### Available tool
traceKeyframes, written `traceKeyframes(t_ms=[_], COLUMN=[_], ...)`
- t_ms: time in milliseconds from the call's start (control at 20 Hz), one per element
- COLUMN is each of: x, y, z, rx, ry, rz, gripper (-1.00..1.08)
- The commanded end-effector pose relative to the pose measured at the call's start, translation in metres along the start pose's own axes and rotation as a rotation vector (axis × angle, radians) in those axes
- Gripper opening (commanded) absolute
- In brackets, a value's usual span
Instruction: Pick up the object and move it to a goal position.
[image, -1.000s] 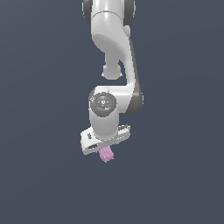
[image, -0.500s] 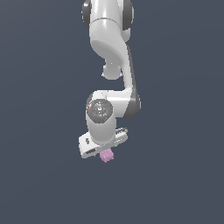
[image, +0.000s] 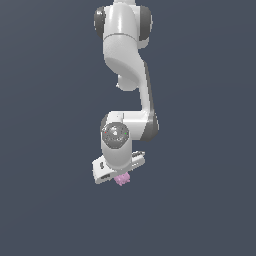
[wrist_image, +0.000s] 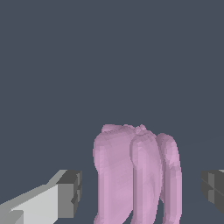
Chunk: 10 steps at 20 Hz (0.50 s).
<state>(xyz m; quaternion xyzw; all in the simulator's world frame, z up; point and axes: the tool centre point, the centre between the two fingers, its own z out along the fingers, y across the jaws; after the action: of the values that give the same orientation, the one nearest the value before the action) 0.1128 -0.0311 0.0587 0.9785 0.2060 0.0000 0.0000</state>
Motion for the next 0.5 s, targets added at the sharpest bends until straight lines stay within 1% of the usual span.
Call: traceKeyframes(t_ms=[0, 150, 350, 400, 450], x=[-0.0004, 0.0, 0.0011, 0.0011, 0.0011], y=[0.0, 0.0001, 0.0006, 0.0006, 0.0006], z=[0.012, 0.0179, 0.0162, 0.0162, 0.0162], rx=[0.0, 0.0, 0.0, 0.0, 0.0], ry=[0.0, 0.0, 0.0, 0.0, 0.0], rz=[-0.001, -0.001, -0.001, -0.001, -0.001], gripper=[1.0, 1.0, 1.0, -1.0, -1.0])
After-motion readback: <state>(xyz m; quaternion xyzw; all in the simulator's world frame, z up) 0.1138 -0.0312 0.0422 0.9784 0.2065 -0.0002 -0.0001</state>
